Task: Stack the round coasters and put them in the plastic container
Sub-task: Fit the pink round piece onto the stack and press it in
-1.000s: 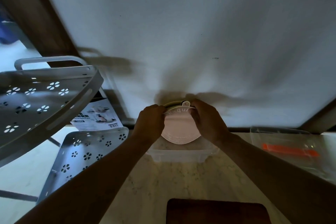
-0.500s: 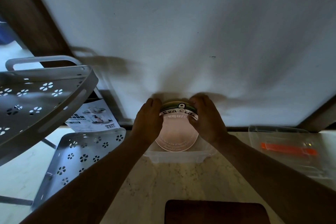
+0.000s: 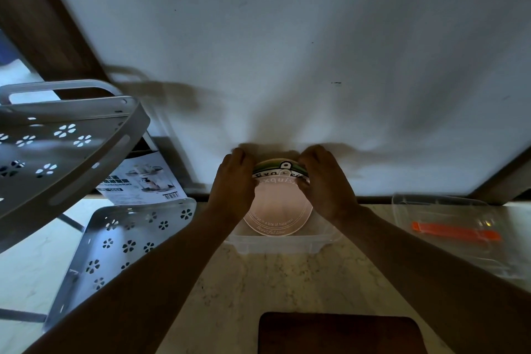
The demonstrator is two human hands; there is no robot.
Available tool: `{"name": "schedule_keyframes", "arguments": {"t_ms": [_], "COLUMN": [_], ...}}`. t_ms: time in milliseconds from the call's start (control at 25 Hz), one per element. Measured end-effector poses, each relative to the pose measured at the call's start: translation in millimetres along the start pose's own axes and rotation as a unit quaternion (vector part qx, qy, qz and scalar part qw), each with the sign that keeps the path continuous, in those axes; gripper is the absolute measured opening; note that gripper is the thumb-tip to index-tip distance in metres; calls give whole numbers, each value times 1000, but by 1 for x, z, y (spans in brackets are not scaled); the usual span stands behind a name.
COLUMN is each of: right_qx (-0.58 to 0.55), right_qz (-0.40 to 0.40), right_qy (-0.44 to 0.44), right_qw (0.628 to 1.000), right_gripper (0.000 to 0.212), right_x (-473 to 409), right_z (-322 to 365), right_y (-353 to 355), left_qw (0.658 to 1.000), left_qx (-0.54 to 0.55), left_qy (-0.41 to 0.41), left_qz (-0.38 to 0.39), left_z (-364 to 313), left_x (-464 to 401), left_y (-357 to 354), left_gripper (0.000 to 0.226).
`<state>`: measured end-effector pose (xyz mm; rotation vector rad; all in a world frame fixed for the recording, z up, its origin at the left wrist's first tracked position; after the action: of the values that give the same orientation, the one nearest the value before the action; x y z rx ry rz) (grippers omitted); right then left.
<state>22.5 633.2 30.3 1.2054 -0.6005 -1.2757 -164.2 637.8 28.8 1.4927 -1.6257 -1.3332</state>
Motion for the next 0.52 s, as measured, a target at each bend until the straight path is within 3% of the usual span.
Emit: {"name": "schedule_keyframes", "arguments": {"t_ms": [240, 360, 520], "right_qx": [12, -47, -88], "right_qz": [5, -9, -41], "right_qy": [31, 25, 40], "right_qw": [999, 999, 994], "right_gripper": [31, 33, 37], "right_x": [10, 11, 7], "right_z": [7, 10, 13], "right_y": [6, 19, 35], "left_qw": [999, 998, 994], "left_qx": [-4, 57, 78], "left_qy": [-34, -11, -40], "left_qz": [-4, -21, -63], "left_z": [-4, -5, -11], "left_x": [10, 12, 7], "left_y": [6, 17, 38], "left_gripper": [21, 21, 25]}}
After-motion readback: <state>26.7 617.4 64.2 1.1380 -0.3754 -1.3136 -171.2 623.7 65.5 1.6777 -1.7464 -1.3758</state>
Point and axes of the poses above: each hand's wrist, its own x-axis away from the middle knuckle, its own y-axis out of the back of the hand, z = x × y, the point moved 4 cm from there along -x, towards the middle knuckle, and after that the axes turned 5 degrees about z, right-handed, at the moved point
